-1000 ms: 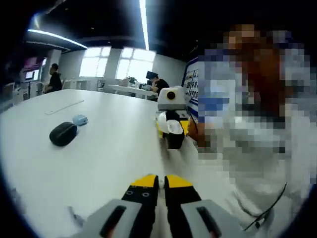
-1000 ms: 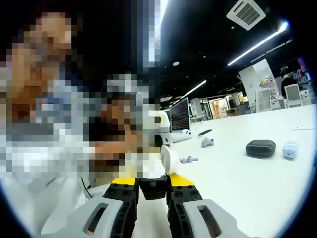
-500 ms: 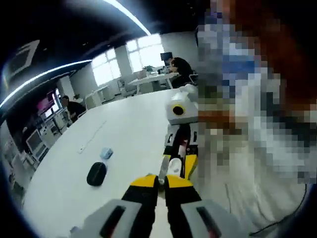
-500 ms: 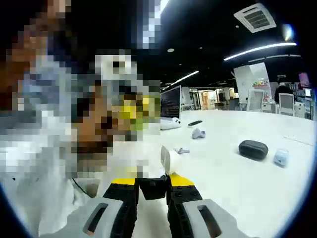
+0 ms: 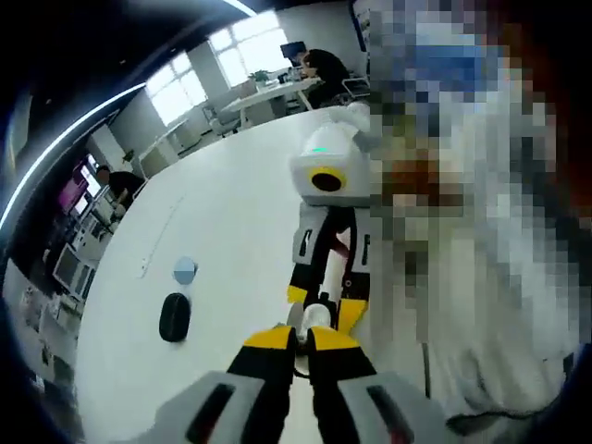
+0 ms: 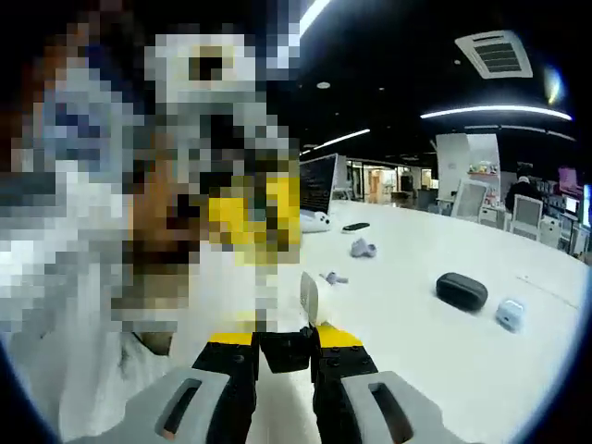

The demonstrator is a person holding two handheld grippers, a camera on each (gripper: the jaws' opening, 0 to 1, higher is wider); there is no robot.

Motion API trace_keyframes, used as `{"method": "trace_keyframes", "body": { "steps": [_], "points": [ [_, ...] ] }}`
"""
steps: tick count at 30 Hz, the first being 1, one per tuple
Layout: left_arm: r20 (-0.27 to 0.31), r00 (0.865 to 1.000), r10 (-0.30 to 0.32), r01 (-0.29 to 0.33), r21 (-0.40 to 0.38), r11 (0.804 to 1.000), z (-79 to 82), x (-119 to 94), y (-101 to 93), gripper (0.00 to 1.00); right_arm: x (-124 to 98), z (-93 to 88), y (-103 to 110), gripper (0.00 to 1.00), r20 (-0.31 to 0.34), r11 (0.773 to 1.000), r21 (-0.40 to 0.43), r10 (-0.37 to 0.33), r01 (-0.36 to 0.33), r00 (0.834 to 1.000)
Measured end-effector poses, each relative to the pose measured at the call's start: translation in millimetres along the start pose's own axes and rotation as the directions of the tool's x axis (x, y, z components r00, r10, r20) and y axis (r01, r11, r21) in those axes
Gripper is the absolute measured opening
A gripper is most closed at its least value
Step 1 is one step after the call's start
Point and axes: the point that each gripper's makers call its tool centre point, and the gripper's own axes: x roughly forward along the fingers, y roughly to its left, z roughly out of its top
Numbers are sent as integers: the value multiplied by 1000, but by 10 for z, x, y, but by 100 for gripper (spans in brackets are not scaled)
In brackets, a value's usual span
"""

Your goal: Pick up the earbuds from the table and place the earbuds into the earbud case

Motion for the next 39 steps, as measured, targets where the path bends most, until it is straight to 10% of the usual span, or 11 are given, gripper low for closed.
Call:
{"method": "trace_keyframes", "body": {
  "steps": [20,39],
  "points": [
    [-155,988,-5,22,110,994,-110,207,-7,8,34,-47,-25,20,-28,1000,-10,-11,11,1000],
    [-95,994,-56,62,62,996,-25,223,-115,16,51,-47,-8,20,-4,1000,20,5,-5,1000]
  ]
}}
